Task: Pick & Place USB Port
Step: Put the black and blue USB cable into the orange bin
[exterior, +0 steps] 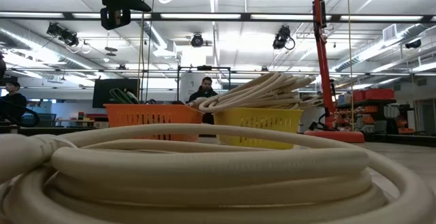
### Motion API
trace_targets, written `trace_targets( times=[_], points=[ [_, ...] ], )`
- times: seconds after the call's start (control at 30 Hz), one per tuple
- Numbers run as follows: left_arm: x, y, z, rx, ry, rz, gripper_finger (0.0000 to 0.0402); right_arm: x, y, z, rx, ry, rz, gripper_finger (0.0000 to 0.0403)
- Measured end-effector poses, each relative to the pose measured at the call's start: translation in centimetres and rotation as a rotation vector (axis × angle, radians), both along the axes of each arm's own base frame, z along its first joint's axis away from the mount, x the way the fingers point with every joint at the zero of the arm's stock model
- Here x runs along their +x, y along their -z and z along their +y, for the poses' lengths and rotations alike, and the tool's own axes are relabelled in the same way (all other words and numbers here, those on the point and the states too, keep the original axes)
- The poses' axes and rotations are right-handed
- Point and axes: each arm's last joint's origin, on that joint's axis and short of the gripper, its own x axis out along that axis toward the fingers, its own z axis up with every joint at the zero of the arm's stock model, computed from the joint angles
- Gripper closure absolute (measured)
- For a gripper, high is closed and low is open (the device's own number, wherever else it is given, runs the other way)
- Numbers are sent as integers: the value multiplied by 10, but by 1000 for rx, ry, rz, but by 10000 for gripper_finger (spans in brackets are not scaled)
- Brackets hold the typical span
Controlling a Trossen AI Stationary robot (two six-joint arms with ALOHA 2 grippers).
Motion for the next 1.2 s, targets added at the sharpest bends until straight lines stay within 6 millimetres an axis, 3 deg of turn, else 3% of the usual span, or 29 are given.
trace_targets(
  times=[0.1,0.37,0.63,0.9,1.2],
  points=[
    [0,0,0,2,1,0,287,1,0,0,-4,-4,-21,388],
    [0,0,0,2,1,0,287,1,0,-1,-15,27,-7,399],
    [0,0,0,8,-7,-1,287,2,-21,-15,-93,115,-102,402],
    [0,0,0,10,-11,0,287,13,-68,-42,-112,207,-321,403],
    [0,0,2,26,-39,-2,287,44,-148,-84,-248,197,-638,403]
  ],
)
